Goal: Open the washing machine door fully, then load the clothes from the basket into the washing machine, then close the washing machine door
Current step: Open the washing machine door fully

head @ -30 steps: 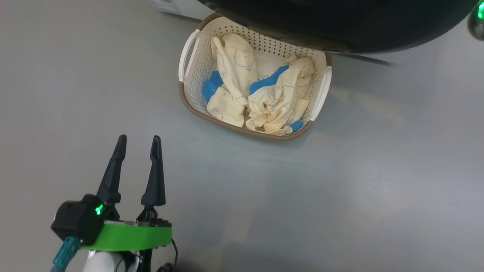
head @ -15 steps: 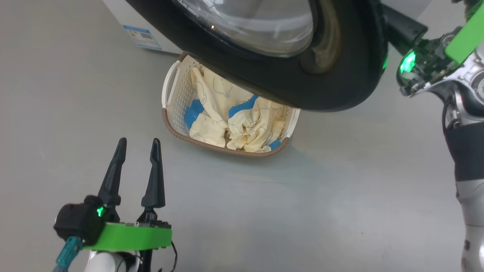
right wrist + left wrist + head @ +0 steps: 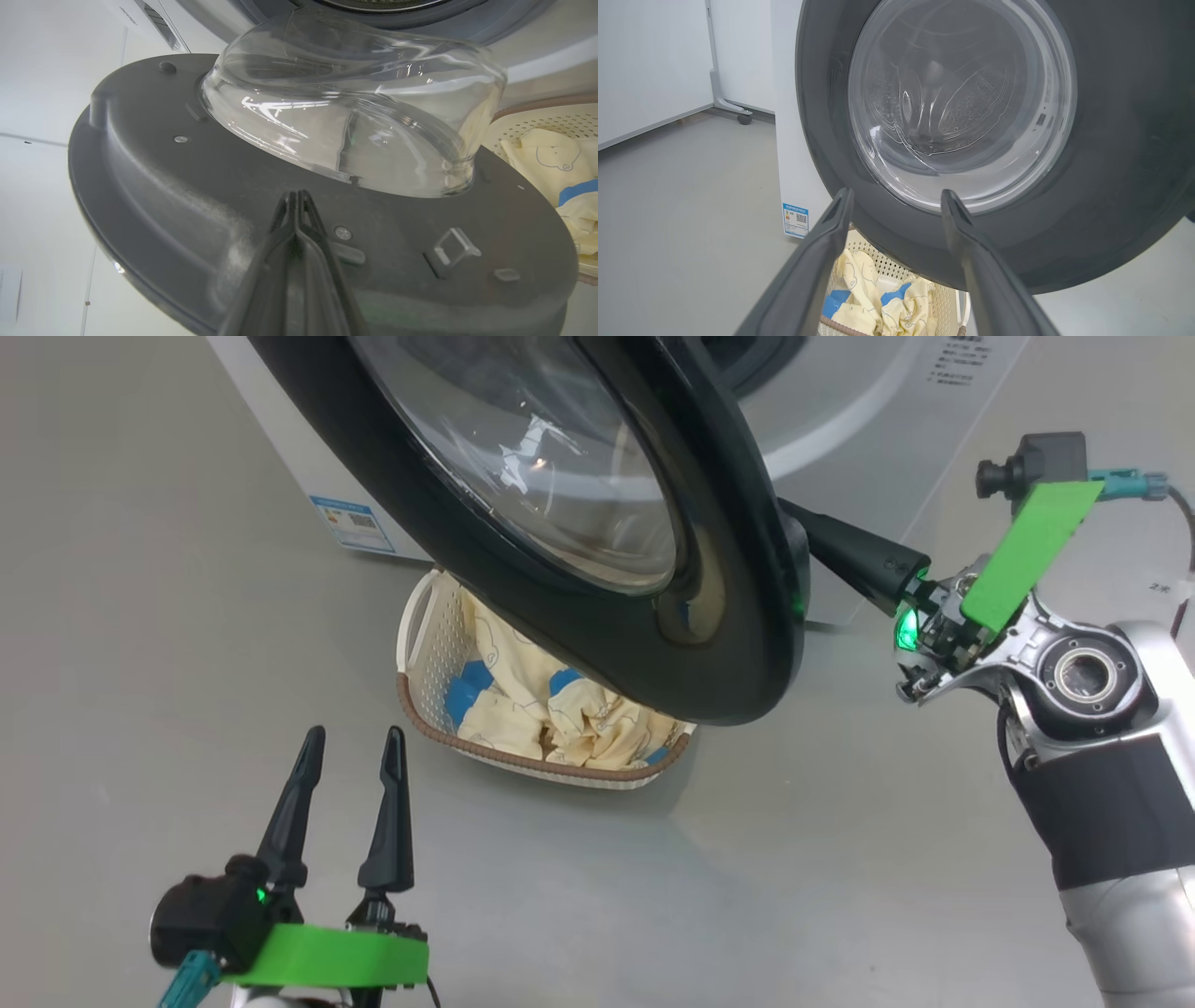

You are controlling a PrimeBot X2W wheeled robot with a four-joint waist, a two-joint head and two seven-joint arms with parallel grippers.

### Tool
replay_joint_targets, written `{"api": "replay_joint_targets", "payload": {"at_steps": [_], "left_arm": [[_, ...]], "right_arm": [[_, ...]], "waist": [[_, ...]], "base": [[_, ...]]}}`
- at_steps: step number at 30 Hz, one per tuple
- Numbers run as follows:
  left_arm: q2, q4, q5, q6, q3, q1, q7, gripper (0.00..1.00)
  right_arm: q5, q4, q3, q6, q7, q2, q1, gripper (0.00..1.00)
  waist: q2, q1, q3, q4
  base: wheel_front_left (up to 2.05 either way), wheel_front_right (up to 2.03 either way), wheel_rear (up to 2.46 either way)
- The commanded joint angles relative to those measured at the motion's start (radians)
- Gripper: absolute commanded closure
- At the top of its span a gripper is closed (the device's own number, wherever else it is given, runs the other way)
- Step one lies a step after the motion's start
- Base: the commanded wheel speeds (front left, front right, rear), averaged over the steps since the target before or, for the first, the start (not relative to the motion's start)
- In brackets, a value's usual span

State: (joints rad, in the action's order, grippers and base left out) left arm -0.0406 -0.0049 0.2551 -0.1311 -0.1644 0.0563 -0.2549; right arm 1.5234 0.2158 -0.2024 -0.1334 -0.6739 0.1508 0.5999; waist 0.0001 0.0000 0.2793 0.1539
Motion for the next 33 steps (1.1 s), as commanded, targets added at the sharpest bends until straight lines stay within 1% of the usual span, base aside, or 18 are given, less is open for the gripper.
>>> {"api": "replay_joint_targets", "payload": {"at_steps": [1, 10, 17, 25, 33], "left_arm": [[-0.01, -0.026, 0.0, 0.0, 0.029, 0.002, -0.007, 0.0], [-0.01, -0.013, 0.012, 0.0, 0.015, -0.024, -0.007, 0.0], [-0.01, -0.008, 0.008, 0.0, 0.019, -0.04, -0.007, 0.0], [-0.01, -0.01, 0.005, 0.0, 0.027, -0.052, -0.007, 0.0], [-0.01, -0.012, 0.013, 0.0, 0.016, -0.054, -0.007, 0.0]], "right_arm": [[-0.008, -0.037, -0.02, 0.003, 0.009, -0.017, 0.005, 1.0], [-0.01, -0.041, -0.126, 0.003, 0.058, -0.043, -0.045, 1.0], [-0.005, -0.057, -0.214, 0.003, 0.099, -0.063, -0.087, 1.0], [0.005, -0.061, -0.327, 0.003, 0.149, -0.086, -0.111, 1.0], [0.026, -0.039, -0.429, 0.003, 0.215, -0.098, -0.098, 1.0]], "waist": [[-0.0001, 0.0, -0.012, 0.004], [-0.0001, 0.0, -0.078, 0.023], [-0.0001, 0.0, -0.119, 0.022], [-0.0001, 0.0, -0.141, 0.01], [-0.0001, 0.0, -0.146, 0.018]], "base": [[0.0, 0.0, 0.0], [0.0, 0.0, 0.0], [0.0, 0.0, 0.0], [0.0, 0.0, 0.0], [0.0, 0.0, 0.0]]}}
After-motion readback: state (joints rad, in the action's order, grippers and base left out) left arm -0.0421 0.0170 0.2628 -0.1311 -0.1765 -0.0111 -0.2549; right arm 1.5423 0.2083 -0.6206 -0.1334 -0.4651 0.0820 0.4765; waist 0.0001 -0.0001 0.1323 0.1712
